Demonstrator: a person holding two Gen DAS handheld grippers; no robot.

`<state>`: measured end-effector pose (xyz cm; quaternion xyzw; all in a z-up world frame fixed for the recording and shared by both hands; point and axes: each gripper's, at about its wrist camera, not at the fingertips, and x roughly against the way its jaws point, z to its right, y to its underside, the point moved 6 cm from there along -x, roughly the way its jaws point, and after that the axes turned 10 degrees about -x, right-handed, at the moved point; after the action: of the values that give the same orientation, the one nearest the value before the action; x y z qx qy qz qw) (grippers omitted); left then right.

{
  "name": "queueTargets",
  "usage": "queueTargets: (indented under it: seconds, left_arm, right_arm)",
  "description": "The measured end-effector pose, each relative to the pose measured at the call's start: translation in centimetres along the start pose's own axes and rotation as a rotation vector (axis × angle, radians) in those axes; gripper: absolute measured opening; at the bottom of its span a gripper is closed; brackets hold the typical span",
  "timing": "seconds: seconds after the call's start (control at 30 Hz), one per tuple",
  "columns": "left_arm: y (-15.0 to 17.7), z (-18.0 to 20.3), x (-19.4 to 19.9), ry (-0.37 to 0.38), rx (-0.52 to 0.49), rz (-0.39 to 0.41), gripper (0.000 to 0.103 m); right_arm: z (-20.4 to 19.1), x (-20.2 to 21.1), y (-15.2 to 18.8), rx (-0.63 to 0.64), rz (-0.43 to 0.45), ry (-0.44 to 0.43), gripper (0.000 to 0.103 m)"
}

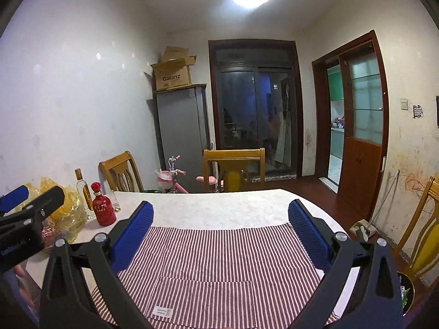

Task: Collect trash

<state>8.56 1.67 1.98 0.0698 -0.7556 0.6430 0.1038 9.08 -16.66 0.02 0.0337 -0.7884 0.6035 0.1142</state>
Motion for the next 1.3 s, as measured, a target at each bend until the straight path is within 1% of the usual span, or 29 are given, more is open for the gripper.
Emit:
queueTargets:
  seconds: [0.43, 1.3]
  left_arm:
    - [-0.27, 0.71, 0.13, 0.009, -0.016, -0.002, 0.097]
    - [-0.2, 0.76, -0.13, 0.014, -0.031, -0.003, 0.097]
  right_arm:
    - [0.02, 0.01, 0.11, -0.005, 0.002, 0.0, 0.098]
    - [-0.19, -0.07, 0.22, -0.004, 0.002, 0.004, 0.098]
